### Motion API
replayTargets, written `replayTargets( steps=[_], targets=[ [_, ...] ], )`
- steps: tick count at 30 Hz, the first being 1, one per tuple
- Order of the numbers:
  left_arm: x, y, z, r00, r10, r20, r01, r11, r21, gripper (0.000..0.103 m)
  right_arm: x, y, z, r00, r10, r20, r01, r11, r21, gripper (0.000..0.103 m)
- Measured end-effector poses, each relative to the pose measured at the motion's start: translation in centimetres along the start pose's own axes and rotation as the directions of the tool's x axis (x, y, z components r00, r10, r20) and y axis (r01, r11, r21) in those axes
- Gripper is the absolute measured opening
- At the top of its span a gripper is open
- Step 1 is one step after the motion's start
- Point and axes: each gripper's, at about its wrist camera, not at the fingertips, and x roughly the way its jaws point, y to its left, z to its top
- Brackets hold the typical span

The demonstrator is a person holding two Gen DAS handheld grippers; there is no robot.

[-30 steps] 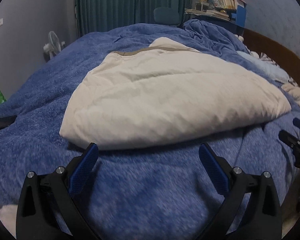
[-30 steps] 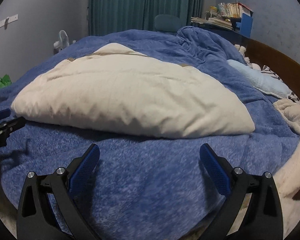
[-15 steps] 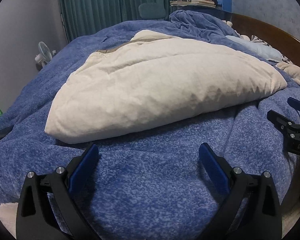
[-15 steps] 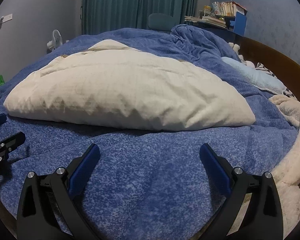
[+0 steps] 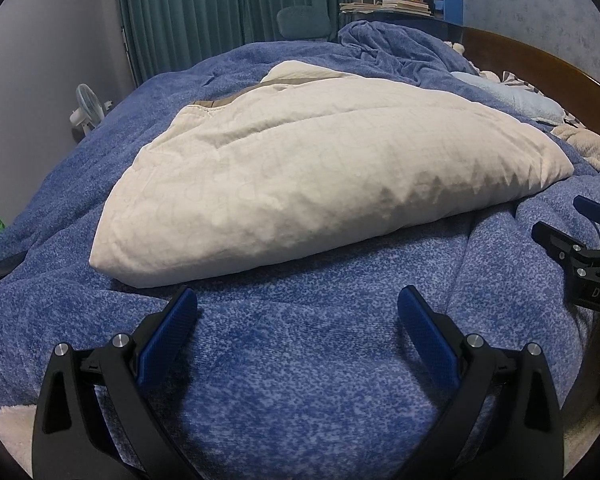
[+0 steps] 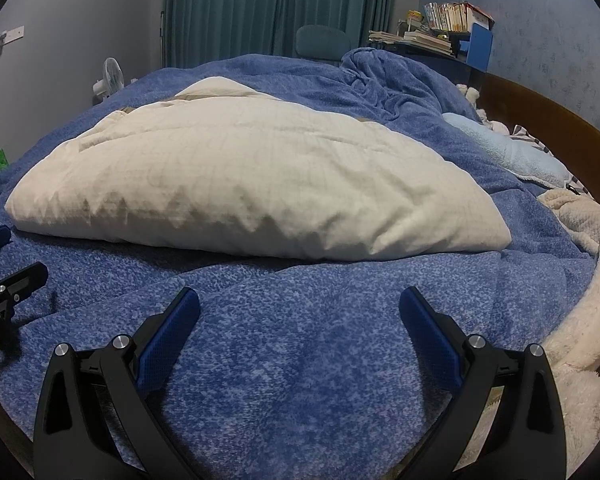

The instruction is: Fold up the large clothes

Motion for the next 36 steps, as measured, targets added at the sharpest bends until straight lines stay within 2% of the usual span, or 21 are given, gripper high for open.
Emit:
replayTargets(
  steps=[36],
  targets=[
    [0.23, 0.33, 0.15, 1.0, -0.011, -0.001, 0.01, 1.0, -0.013, 0.096, 0.58, 0.24, -0.5, 1.0, -0.02, -0.011, 0.02, 1.0, -0.014, 0.098]
  ],
)
